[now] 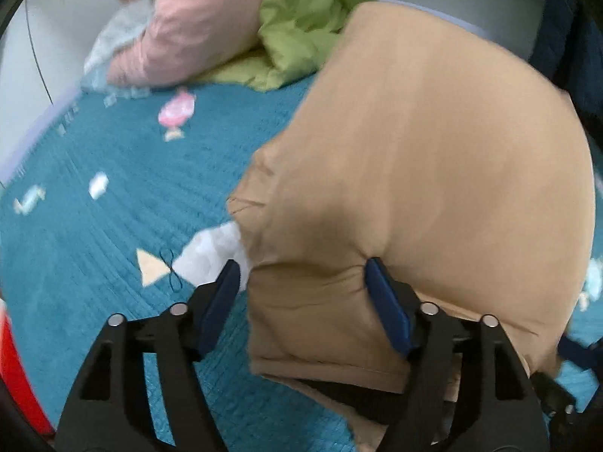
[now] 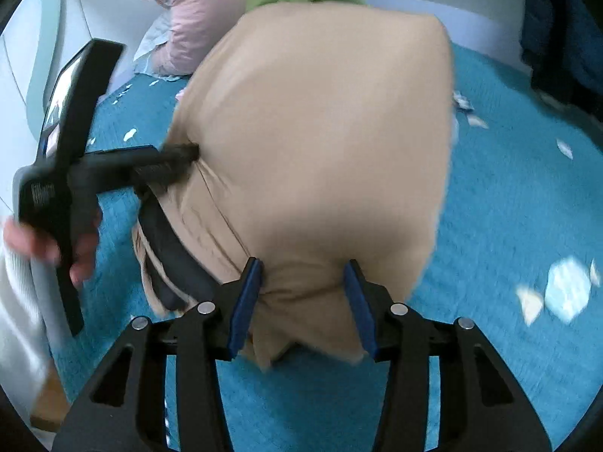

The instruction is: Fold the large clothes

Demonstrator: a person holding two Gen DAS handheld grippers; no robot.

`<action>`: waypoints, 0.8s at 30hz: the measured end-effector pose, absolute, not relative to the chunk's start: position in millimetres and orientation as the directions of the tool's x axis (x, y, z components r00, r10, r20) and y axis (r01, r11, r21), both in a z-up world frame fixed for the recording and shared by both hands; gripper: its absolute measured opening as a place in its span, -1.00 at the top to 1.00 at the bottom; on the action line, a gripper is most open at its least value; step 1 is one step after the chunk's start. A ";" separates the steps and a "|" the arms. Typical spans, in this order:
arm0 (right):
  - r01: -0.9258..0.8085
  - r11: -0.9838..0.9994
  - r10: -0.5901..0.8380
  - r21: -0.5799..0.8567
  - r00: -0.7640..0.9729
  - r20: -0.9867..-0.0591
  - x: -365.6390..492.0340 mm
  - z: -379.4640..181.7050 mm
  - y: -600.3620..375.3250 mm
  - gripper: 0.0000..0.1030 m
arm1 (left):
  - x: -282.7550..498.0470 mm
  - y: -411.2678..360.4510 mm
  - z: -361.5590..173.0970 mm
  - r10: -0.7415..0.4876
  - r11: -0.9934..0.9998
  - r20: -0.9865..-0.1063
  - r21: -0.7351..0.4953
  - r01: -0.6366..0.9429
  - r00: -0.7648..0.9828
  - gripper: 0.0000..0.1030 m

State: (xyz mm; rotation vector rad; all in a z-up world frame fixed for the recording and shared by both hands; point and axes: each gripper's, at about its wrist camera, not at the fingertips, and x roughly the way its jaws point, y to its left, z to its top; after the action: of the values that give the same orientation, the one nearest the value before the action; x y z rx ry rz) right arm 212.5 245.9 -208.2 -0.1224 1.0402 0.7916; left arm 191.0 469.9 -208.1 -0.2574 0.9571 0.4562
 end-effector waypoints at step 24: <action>-0.550 0.745 0.560 0.376 0.210 -0.802 256.5 -141.2 254.4 0.68 | 198.3 424.9 -167.6 0.312 0.881 -0.815 0.055 -0.470 0.488 0.74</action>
State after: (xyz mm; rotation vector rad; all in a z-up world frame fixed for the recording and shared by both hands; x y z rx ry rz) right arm 256.5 254.4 -141.2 0.0100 1.1195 0.7715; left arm 198.3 424.9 -167.6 -0.1843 0.9488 0.4785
